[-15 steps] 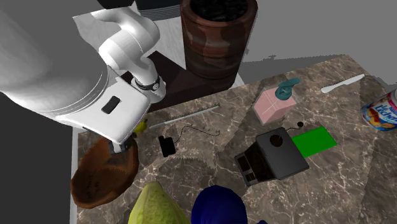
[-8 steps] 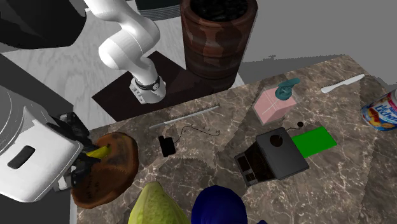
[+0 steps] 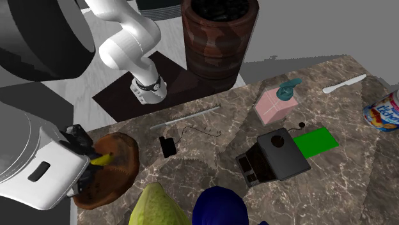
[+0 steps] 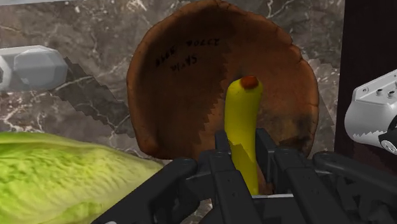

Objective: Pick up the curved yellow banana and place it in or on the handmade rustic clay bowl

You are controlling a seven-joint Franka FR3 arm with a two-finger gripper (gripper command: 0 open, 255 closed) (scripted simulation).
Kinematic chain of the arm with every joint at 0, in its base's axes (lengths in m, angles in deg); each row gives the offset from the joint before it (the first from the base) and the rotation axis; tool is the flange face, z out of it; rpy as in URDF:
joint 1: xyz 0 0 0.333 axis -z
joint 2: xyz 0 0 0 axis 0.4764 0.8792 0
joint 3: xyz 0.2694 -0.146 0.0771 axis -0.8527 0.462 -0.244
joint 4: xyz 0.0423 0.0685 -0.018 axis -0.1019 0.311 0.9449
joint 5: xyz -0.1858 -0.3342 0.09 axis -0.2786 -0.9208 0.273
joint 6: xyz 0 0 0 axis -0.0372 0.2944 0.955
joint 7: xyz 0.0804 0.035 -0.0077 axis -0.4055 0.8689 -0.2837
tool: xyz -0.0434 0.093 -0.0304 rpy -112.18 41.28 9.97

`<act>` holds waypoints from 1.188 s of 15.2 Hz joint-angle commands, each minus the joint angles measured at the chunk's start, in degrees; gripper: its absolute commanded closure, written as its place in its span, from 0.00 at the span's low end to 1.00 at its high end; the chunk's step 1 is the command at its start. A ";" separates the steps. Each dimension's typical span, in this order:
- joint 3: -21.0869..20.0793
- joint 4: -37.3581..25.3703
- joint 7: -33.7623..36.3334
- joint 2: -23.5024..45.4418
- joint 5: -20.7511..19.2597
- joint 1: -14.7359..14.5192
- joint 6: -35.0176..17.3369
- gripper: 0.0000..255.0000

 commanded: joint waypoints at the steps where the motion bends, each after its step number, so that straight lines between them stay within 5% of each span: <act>1: 0.45 1.38 -0.09 0.29 -0.07 0.05 -1.69 1.00; 12: 1.14 4.24 -0.01 0.70 -0.24 0.13 -4.94 1.00; 13: 1.14 4.24 -0.01 0.70 -0.24 0.13 -4.94 0.00; 18: 1.14 4.23 -0.01 0.70 -0.24 0.13 -4.94 0.00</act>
